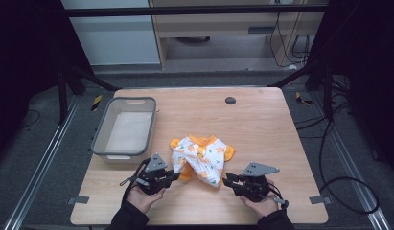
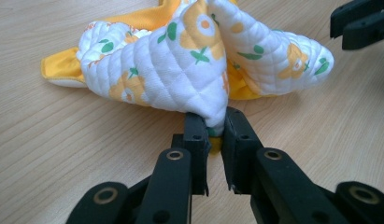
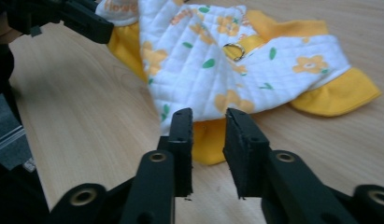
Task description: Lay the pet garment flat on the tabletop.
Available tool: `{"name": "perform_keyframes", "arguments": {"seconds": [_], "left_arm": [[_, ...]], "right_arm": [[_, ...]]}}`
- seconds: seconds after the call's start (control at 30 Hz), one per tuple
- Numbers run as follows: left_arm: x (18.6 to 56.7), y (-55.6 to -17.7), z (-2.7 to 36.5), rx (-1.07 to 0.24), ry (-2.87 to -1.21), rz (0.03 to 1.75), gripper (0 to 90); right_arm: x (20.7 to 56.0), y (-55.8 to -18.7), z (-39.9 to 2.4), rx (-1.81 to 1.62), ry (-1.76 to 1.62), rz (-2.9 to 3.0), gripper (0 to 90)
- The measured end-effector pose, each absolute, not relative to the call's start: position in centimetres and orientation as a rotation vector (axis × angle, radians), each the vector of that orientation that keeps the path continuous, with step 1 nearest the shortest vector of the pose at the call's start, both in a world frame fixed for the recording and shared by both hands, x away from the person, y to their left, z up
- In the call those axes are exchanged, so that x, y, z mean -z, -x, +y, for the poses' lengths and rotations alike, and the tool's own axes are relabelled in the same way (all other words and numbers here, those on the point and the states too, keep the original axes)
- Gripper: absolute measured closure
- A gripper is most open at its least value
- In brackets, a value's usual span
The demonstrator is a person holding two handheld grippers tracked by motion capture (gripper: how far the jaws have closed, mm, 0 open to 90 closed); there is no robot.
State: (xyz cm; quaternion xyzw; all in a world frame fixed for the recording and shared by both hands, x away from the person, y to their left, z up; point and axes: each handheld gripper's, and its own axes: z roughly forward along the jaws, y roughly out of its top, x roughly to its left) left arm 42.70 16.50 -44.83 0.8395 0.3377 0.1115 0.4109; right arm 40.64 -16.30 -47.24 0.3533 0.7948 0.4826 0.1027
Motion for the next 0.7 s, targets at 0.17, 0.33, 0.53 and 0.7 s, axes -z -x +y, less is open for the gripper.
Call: {"name": "perform_keyframes", "arguments": {"seconds": [0.17, 0.33, 0.53, 0.7], "left_arm": [[45.0, -42.4, 16.2, -0.284, -2.116, 0.843, 80.8], [45.0, -42.2, 15.8, -0.286, -2.121, 0.828, 80.8], [44.4, -42.1, 16.3, -0.283, -2.095, 0.824, 80.7], [42.8, -41.8, 16.9, -0.286, -2.072, 0.795, 80.4]], "right_arm": [[48.5, -40.3, -15.0, -1.42, -1.03, 2.401, 60.6], [49.2, -40.9, -13.8, -1.411, -1.054, 2.419, 69.2], [47.9, -41.0, -14.6, -1.438, -1.075, 2.37, 82.9], [44.9, -40.5, -16.5, -1.492, -1.044, 2.297, 82.4]]}}
